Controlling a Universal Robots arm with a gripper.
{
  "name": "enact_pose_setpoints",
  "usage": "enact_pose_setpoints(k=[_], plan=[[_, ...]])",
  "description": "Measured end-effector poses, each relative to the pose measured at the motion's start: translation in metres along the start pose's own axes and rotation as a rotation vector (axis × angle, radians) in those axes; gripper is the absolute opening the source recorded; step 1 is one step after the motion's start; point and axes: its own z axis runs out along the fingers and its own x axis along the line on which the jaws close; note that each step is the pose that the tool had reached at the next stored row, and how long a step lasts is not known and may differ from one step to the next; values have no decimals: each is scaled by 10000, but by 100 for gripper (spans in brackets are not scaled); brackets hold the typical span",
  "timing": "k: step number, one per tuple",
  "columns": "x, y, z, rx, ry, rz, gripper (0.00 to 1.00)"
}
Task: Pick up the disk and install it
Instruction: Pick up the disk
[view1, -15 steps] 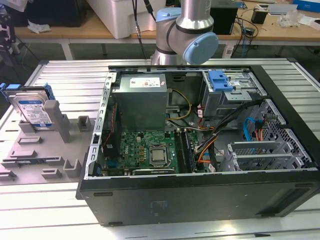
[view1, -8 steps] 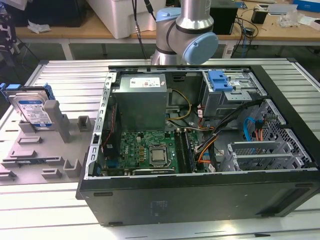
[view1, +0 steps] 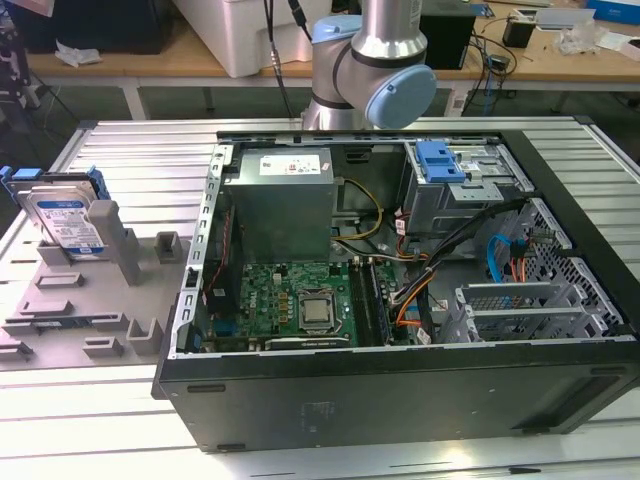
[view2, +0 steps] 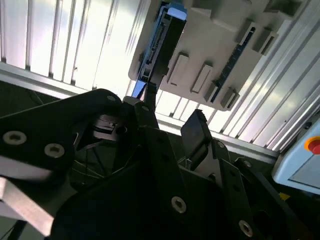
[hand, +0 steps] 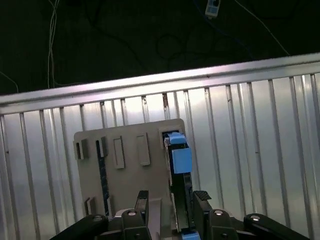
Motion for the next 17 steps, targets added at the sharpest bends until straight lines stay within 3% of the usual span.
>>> enact_pose_setpoints(k=[4, 7, 9, 12, 17], plan=[[-8, 2, -1, 6, 10, -146, 48], [-70, 8, 2, 9, 10, -149, 48], [-113, 62, 16, 20, 9, -179, 48], [-124, 115, 38, 39, 9, -285, 48], [-127, 119, 62, 63, 11, -633, 48]])
